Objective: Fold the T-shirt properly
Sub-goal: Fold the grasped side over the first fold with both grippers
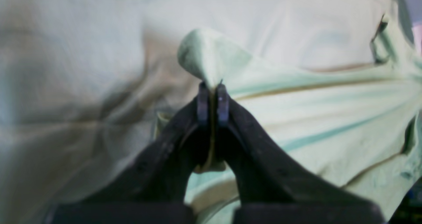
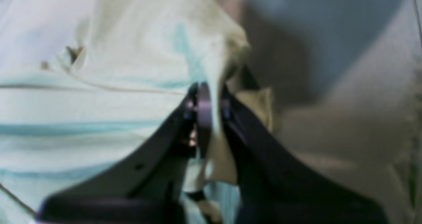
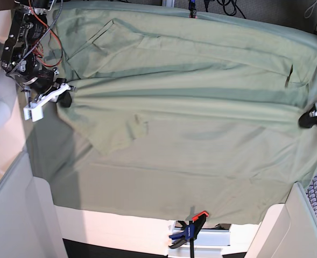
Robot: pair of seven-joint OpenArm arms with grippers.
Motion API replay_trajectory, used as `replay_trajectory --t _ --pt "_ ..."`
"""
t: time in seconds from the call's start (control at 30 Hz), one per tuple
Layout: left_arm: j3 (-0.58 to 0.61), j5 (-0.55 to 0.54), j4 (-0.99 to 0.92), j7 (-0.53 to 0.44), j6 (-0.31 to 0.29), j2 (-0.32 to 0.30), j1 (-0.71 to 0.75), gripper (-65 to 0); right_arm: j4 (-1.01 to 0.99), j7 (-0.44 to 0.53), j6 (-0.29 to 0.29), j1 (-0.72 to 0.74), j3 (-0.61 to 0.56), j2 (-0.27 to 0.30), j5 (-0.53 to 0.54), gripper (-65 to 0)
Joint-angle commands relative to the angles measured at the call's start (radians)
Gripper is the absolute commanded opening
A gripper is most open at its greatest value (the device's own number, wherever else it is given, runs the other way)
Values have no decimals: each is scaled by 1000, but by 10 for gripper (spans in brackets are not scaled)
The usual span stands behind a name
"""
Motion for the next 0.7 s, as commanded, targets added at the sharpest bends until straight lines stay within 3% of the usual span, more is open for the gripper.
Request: replay_trajectory --t 0.0,0.43,0.47,0.53,0.57,0.6,0.67 --pt "-11 -27 35 -9 -8 -43 -5 -650 35 23 -4 7 6 24 6 -650" --pt "-11 -31 109 -8 -8 -61 100 -650 143 8 -4 -159 6 30 40 -650" --pt "-11 -32 109 -11 -8 -61 100 -650 143 8 -4 -161 6 30 37 -578" --pt "-11 -32 109 -13 -8 -61 100 -650 143 5 -4 -161 6 30 25 -332" --pt "-11 -32 109 -13 -8 -61 100 -650 144 5 -4 -160 7 30 18 -247" --pt "-11 -32 109 -13 -8 -61 101 -650 146 6 -5 -160 13 30 19 -205" --pt "-11 -31 109 -12 -8 -61 101 -650 153 10 -5 -157 29 29 19 -207"
